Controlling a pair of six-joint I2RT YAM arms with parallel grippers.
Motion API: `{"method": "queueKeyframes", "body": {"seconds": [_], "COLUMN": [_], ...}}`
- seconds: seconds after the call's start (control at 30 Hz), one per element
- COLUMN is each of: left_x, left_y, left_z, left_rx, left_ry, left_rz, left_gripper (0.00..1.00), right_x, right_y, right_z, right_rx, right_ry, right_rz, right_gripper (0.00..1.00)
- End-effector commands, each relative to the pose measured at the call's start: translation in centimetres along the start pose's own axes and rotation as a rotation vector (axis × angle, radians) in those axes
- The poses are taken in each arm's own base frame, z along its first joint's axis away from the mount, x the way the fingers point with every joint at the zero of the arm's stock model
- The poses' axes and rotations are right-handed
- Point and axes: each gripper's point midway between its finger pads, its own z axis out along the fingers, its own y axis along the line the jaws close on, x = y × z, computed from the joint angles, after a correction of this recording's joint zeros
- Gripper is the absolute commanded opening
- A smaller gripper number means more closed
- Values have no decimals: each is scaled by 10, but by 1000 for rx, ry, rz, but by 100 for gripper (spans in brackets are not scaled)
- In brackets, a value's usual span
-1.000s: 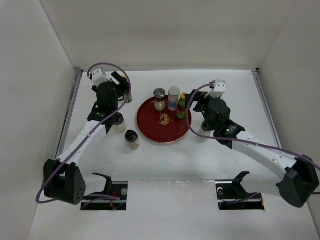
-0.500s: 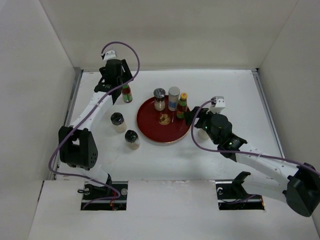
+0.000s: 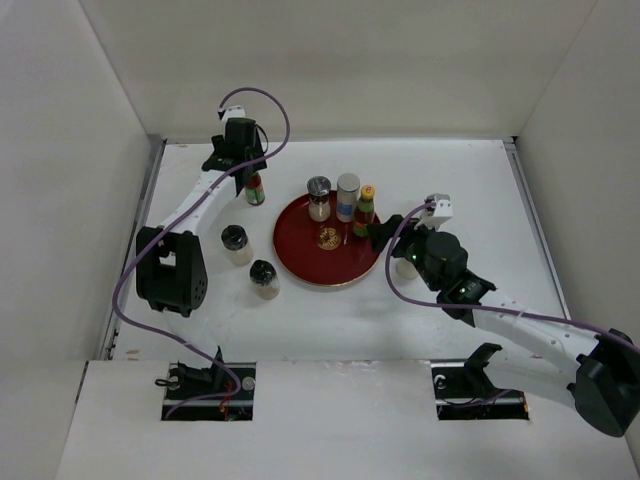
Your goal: Organize the condiment bottles
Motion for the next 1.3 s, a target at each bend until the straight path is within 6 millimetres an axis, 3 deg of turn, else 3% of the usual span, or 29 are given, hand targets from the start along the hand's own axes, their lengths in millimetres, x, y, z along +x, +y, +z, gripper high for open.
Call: {"method": "queueKeyframes", "body": {"seconds": [0.0,0.17,0.37,0.43,0.7,0.83,1.0,1.27], "left_x": [-33,-37,-38,-45,-120,-137,-123,-77], "left_y": [-2,-5,-5,-4,0,-13,-44,-89], "left_z": [-6,-2,0,-7,-88,-127,-153,-160], "left_rx": [-3,-2,-9,-11,16,82,172,275], "left_ry": [-74,-83,-83,-106,-326,-386,-382,-313], "left_rz": [0,6,23,14,-69,-92,-62,-36], "left_gripper": [54,46,26,21,14,14,14,14], "right_x": [-19,-19,-17,-16,-15,-15,-18,-21], "right_y": [17,17,16,16,16,17,15,12], "right_z": [-2,-4,-2,-2,0,0,-3,-4], "right_rx": [-62,-66,-61,-61,-61,-61,-59,-54], "right_ry": [-65,-70,-61,-60,-53,-54,-64,-73], "right_rz": [40,43,38,38,37,38,40,51], "right_gripper": [91,91,91,91,91,91,91,91]}}
